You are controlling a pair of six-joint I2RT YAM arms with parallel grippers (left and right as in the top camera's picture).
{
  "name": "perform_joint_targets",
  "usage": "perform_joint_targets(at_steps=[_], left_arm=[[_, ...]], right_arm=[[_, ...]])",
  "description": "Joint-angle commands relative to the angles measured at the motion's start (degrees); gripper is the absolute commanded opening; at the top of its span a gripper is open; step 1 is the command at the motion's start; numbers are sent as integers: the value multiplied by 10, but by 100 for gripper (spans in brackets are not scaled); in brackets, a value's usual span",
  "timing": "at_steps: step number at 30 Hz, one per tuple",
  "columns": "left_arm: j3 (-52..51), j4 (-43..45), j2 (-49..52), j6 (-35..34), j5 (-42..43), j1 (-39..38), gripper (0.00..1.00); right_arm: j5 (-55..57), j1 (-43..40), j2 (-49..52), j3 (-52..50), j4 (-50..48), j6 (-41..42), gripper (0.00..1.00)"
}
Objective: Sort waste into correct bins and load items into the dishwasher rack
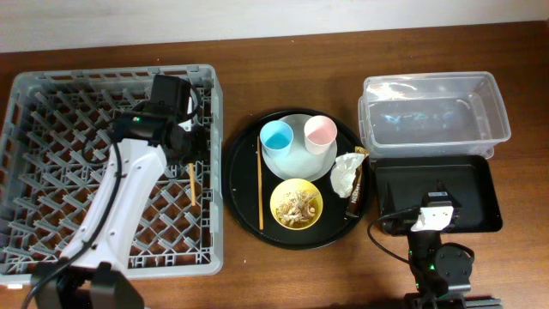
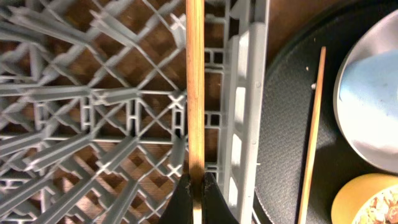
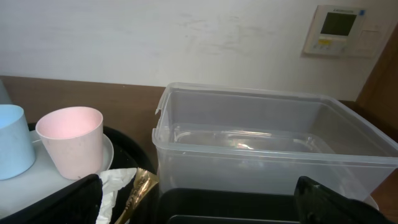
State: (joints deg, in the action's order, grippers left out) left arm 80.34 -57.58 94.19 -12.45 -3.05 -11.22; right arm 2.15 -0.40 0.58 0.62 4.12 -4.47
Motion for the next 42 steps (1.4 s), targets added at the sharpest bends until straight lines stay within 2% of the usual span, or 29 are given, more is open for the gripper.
perform_joint_targets(at_steps=[1,9,12,14,20,23,28,32,42], left_arm=[[-6,7,28,21,22,2,8],[-6,20,64,23,20,2,10],[-5,27,64,23,20,2,22],[6,20,63,23,24,2,25],[67,-24,12,23,129,-7,26],[67,-43,-24,23,134,-36,26],[46,-52,-22,13,127,-93,27],[-5,-15,-21,-35,90,-127,27],[-181,213,-19,-110,73,-192,27]], right_arm=[[7,-3,-4,-3,4,5,99],[7,-3,-4,-3,4,5,99],[7,-3,-4,-3,4,5,98],[7,-3,-4,-3,4,5,99],[7,-3,-4,-3,4,5,99],[7,-3,-4,-3,4,5,99],[7,-3,-4,-3,4,5,99],[7,-3,-4,-3,4,5,99],[7,-3,-4,-3,4,5,99]])
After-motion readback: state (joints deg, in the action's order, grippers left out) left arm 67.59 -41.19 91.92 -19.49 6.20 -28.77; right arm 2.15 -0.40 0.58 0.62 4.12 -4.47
